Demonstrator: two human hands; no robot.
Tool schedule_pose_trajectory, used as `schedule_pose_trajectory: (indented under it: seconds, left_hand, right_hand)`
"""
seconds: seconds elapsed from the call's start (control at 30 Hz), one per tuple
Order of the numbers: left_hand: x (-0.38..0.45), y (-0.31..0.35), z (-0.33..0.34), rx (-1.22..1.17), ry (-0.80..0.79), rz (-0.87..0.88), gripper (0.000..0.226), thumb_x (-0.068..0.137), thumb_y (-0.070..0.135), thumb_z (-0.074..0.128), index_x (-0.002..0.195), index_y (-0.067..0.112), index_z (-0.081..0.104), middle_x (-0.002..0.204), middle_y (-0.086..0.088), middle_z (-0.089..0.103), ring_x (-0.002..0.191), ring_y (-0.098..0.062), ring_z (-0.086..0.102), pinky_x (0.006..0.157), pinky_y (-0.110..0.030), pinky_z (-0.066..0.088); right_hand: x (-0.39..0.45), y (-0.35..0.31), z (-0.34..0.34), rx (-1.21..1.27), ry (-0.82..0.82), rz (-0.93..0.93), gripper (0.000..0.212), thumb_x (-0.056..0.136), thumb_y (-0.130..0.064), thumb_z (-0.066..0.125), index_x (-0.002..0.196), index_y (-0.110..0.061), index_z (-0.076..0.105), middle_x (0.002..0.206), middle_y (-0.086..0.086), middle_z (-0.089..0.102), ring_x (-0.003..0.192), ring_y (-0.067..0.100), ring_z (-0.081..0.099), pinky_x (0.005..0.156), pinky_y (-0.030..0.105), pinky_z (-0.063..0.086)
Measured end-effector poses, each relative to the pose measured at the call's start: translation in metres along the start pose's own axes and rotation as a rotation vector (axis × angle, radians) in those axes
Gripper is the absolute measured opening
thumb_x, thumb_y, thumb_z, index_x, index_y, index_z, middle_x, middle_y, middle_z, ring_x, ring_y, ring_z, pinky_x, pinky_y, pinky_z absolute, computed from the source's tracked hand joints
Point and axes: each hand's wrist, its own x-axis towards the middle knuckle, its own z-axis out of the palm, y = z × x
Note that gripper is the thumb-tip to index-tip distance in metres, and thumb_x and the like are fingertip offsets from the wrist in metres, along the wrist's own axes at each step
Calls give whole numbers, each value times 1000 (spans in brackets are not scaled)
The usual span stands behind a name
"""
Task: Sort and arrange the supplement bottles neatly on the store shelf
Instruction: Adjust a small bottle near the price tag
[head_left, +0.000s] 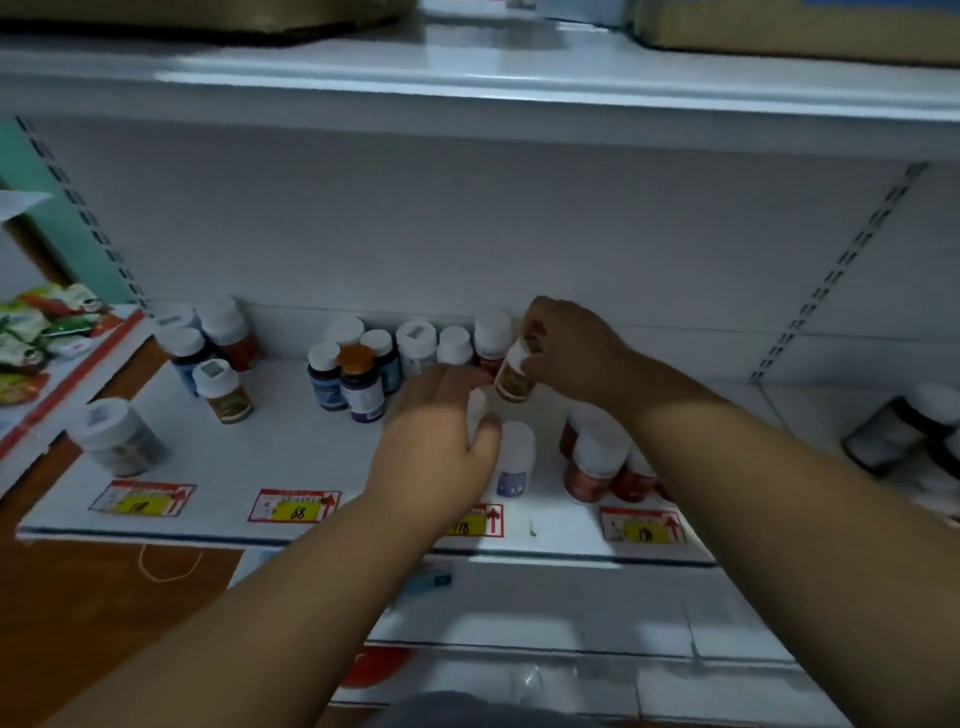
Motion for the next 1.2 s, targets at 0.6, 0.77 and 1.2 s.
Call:
schedule_pose_trajectory:
  seconds: [0.6, 0.77, 1.2]
  left_hand:
    - [2, 165, 89, -471, -161, 95, 68, 85, 65, 32, 132, 18, 47, 123, 0, 54, 105, -12, 54, 89, -38, 48]
    - [-6, 222, 143, -462, -174, 95, 64, 87, 61, 31, 133, 20, 47, 118, 7, 52, 103, -5, 51, 85, -26, 41]
    - [-19, 235, 229, 452, -391, 263, 61, 93, 44, 29, 143, 12, 42, 152, -13, 36, 140, -31, 33, 112, -45, 28]
  right_hand:
    - [-183, 72, -108, 671, 399, 287, 12, 94, -20, 57, 103, -23, 65, 84, 8, 65, 71, 11, 60, 66, 29, 52]
    - [-220, 156, -138, 622, 398, 259, 12, 88, -25, 68, 99, -26, 63, 92, 1, 69, 84, 17, 67, 76, 34, 57]
    - [-211, 265, -102, -4, 12, 140, 24, 84, -22, 67, 105, -14, 59, 103, 4, 59, 94, 23, 56, 78, 32, 46]
